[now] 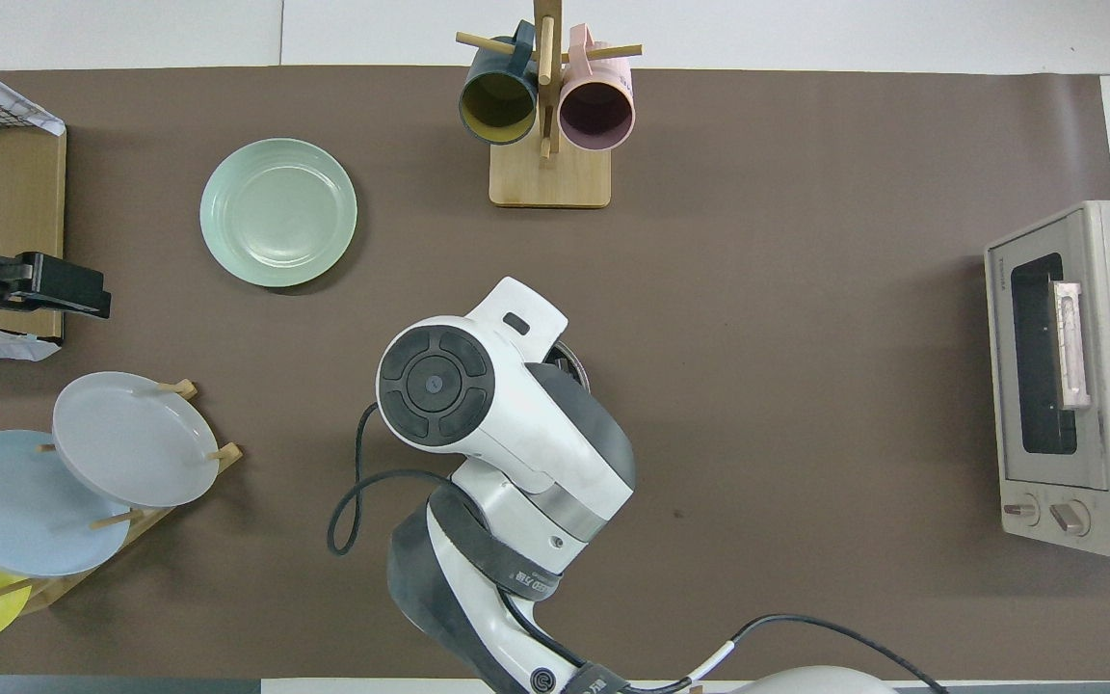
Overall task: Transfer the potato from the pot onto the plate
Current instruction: 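Grasp the glass lid knob with the right gripper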
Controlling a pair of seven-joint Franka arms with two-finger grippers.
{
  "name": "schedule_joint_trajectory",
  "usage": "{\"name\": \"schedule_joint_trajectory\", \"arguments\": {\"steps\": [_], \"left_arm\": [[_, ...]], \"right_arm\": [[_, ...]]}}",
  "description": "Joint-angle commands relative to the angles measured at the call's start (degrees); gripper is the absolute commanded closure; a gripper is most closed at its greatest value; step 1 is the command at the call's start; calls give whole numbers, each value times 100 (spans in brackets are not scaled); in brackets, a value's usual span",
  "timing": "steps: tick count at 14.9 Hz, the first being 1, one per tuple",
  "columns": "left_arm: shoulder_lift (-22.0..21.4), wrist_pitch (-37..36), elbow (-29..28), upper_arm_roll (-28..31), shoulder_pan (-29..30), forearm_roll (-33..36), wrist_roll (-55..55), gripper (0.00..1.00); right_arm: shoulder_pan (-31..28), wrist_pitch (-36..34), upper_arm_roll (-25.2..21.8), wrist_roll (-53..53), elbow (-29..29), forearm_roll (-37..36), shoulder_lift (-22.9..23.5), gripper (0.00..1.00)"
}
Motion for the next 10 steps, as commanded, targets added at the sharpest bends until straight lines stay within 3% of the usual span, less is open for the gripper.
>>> {"name": "schedule_joint_trajectory", "arguments": {"steps": [1, 10], "left_arm": [[-134, 46, -161, -46, 85, -78, -3, 0], [-134, 46, -152, -46, 85, -70, -3, 0]], "right_arm": [[-33, 138, 16, 10, -271, -91, -179, 0], [-33, 226, 16, -112, -623, -91, -320, 0]]}}
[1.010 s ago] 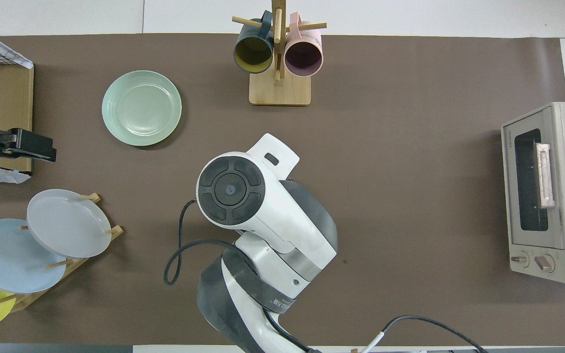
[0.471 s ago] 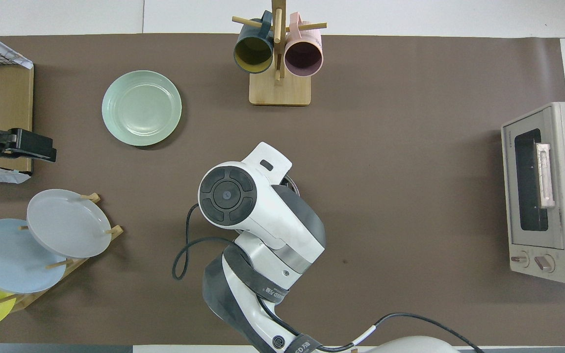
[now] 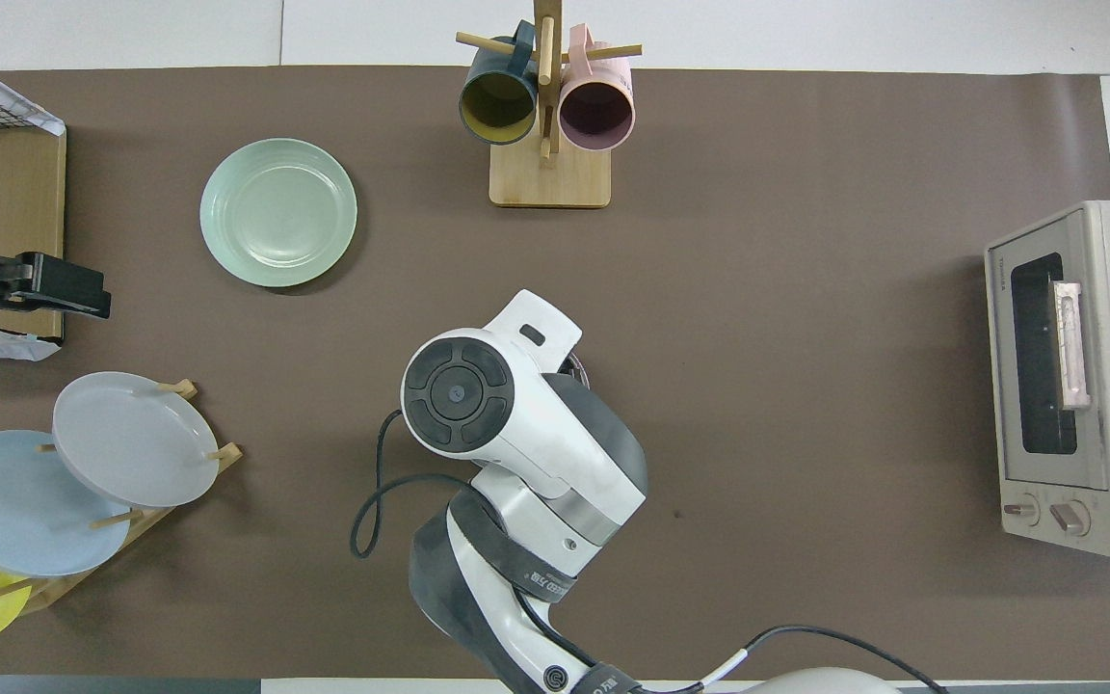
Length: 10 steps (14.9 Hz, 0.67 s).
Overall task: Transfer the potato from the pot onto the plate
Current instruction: 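Grasp the glass lid knob with the right gripper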
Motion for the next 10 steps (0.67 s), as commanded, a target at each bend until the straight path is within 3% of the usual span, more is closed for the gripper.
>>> {"name": "schedule_joint_trajectory", "arguments": {"steps": [1, 7, 10], "left_arm": [[-134, 46, -152, -46, 85, -78, -3, 0], [-134, 46, -152, -55, 85, -78, -3, 0], [-134, 46, -152, -46, 85, -78, -3, 0]], "right_arm": [[-25, 146, 18, -149, -258, -90, -173, 5], [-25, 155, 26, -149, -250, -81, -173, 31], [-34, 146, 26, -167, -206, -81, -164, 33]]}}
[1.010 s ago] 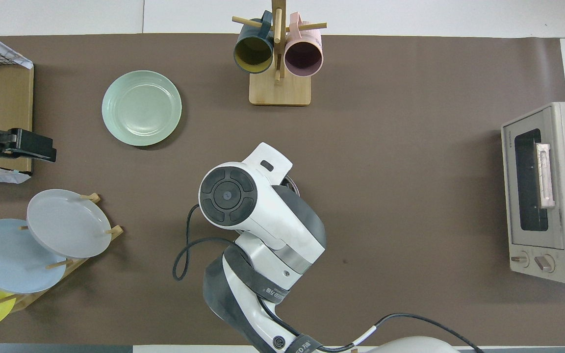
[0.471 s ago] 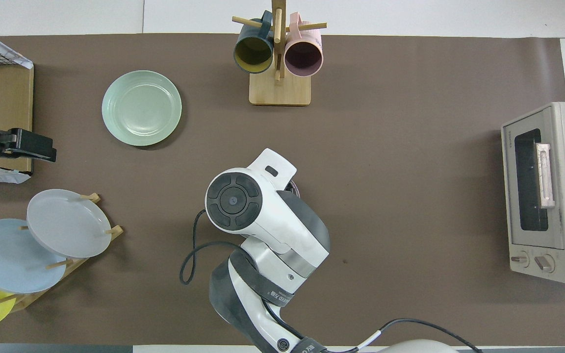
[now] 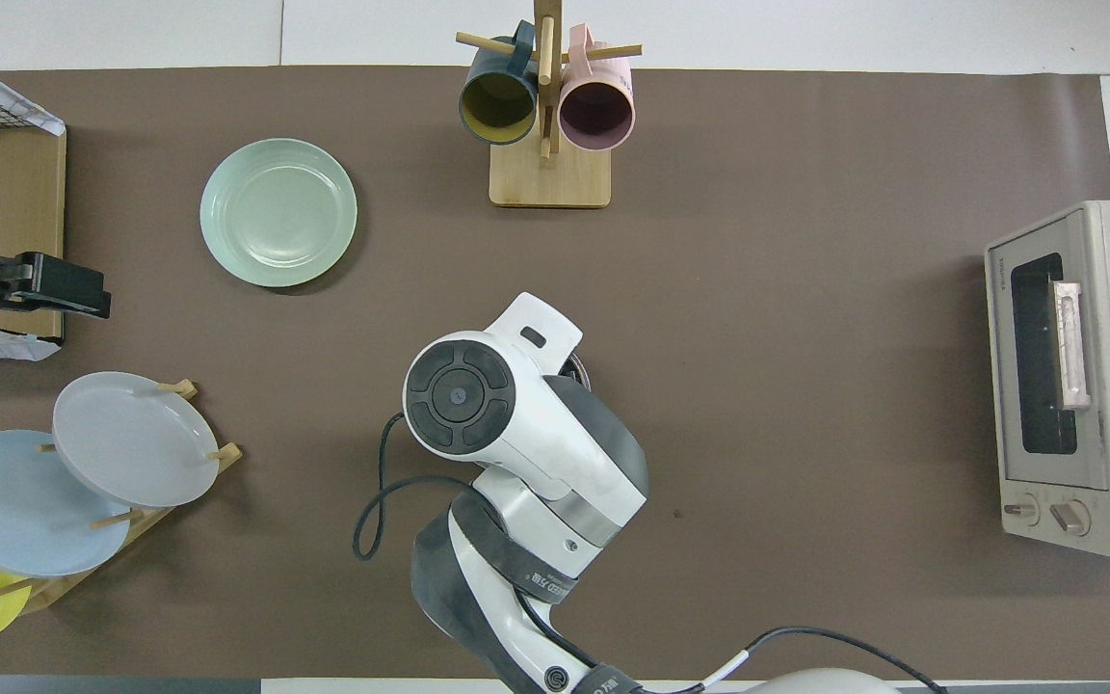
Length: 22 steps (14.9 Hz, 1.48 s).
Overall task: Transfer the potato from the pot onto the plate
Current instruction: 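Lift the lid off with the right gripper while the left gripper approaches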
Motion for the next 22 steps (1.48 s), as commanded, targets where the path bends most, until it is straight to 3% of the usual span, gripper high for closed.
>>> {"name": "schedule_joint_trajectory", "arguments": {"steps": [1, 3, 8, 14, 18, 22], "left_arm": [[-134, 46, -152, -46, 85, -70, -3, 0], [-134, 46, -152, -46, 85, -78, -3, 0], [-134, 37, -152, -64, 24, -78, -30, 0], [-152, 81, -152, -107, -20, -78, -30, 0], [-187, 362, -257, -160, -493, -78, -178, 0], [-178, 872, -459, -160, -1442, -87, -1074, 0]], "right_arm": [[-44, 121, 21, -135, -156, -87, -154, 34], [-79, 112, 12, -240, -139, -87, -154, 38], [-360, -238, 12, -485, 256, -78, -207, 38], [-1545, -625, 21, -2101, 274, 27, -470, 38], [-2538, -758, 21, -3594, -173, 45, -716, 37], [-3102, -198, 12, -4273, -1243, 115, -1076, 36]]}}
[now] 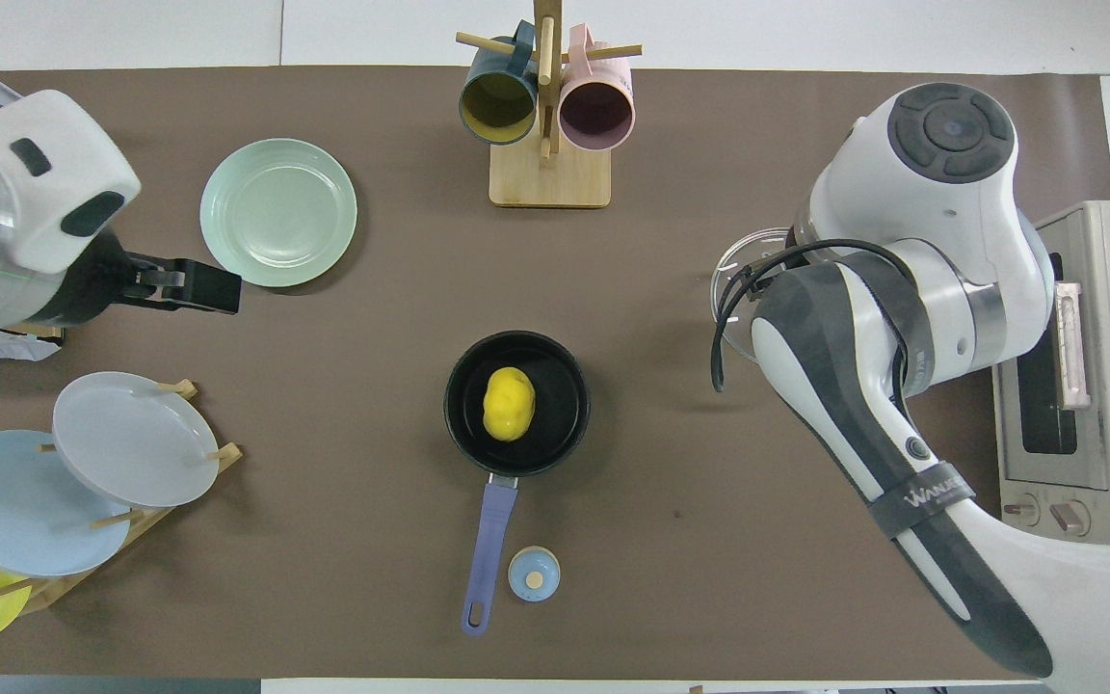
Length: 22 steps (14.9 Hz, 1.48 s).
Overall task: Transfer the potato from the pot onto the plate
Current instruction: 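Set the lid on the table while the left gripper reaches the potato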
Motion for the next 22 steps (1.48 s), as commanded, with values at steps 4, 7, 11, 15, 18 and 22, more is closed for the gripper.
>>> {"name": "schedule_joint_trajectory", "arguments": {"steps": [4, 7, 11, 15, 18, 22], "left_arm": [[7, 744, -781, 61, -1237, -286, -1193, 0], [86, 1351, -1511, 61, -1817, -286, -1483, 0], [489, 2732, -2226, 61, -2206, -286, -1898, 0], [938, 3137, -2225, 61, -2268, -286, -2003, 0], [1018, 3217, -2243, 70, -2268, -286, -2021, 0], [1229, 3366, -2243, 70, -2268, -286, -2126, 0]], "right_arm": [[-883, 1947, 80, -1228, -2250, 77, -815, 36], [-947, 2479, 80, -1283, -2727, 77, -894, 36], [-1070, 2479, 80, -1318, -2825, 77, -930, 10], [-1070, 2356, 80, -1310, -2624, 77, -904, 0], [-1000, 1236, 89, -1274, -1870, 252, -930, 0], [-886, -873, 142, -417, -175, 437, -912, 0]]}}
